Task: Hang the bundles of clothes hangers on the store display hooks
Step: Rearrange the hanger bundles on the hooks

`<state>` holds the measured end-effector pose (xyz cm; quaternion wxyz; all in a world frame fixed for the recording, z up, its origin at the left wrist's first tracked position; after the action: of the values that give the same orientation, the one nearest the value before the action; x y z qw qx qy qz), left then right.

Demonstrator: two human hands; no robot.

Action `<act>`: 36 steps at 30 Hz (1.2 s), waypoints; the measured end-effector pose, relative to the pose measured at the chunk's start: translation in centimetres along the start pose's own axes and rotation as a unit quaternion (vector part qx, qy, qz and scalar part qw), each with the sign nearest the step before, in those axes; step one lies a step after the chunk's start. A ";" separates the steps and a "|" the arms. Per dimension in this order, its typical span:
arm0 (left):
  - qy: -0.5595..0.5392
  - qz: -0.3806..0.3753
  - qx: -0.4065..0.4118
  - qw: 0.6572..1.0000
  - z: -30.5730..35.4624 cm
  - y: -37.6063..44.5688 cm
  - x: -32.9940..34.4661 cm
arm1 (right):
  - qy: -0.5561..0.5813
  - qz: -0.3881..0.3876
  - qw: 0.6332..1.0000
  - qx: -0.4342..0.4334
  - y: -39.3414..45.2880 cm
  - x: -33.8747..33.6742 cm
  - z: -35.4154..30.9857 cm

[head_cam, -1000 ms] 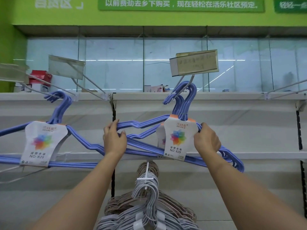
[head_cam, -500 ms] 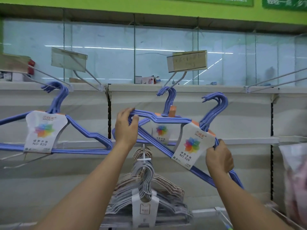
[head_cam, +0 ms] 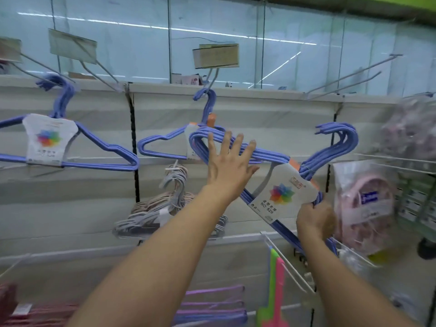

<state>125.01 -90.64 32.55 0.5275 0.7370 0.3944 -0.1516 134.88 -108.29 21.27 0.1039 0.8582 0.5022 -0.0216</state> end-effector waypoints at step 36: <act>-0.195 -0.185 -0.260 0.927 -29.4 -42.7 2.2 | -0.299 -0.304 0.885 -0.188 -45.7 18.0 -0.2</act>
<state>89.08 -57.64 14.73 0.7295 0.4439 0.4388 -0.2798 104.13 -71.11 11.78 0.3968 0.5803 0.6785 -0.2131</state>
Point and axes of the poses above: each hand's wrist, its own y-axis towards the middle knuckle, its own x-axis out of the palm, z = x × y, the point moved 6 cm from there along y, towards the middle knuckle, and after that the axes turned 13 degrees about x, right-handed, at the moved point
